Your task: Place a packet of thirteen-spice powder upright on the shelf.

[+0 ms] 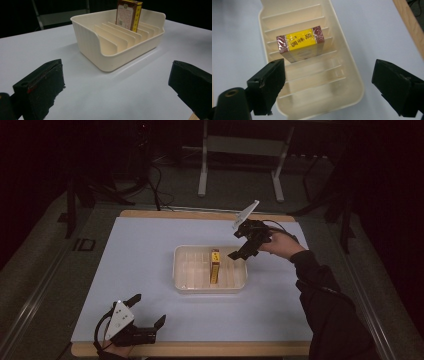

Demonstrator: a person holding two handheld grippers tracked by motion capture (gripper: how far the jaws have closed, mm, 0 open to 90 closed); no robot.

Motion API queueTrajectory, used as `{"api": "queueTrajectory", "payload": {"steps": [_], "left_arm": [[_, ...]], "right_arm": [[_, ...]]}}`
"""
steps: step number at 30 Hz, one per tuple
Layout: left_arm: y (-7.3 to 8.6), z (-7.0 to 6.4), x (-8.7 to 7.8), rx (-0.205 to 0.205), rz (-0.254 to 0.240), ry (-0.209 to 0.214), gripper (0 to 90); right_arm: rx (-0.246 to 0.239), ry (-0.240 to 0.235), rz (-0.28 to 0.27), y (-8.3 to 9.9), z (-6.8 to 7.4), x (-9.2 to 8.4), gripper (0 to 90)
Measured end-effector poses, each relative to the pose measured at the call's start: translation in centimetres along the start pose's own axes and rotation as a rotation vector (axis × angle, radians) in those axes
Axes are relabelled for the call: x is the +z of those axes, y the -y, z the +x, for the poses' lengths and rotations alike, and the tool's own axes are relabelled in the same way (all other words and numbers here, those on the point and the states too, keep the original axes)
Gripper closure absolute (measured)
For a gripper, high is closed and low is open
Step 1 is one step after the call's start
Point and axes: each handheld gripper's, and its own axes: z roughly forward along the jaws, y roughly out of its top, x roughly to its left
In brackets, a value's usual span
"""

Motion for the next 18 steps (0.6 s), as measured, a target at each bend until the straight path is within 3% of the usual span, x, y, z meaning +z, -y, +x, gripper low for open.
{"api": "queueTrajectory", "payload": {"steps": [6,12,18], "left_arm": [[0.0,0.0,0.0,0.000,-0.001,-0.001,0.3],[0.0,-0.1,-0.1,0.001,-0.001,0.000,0.3],[0.0,0.0,0.0,-0.003,0.001,0.001,0.3]], "right_arm": [[0.057,0.032,-0.029,1.0,0.2,0.2,12.2],[0.158,0.074,-0.124,2.7,0.8,0.7,12.2],[0.242,0.172,-0.182,4.4,1.2,0.8,12.2]]}}
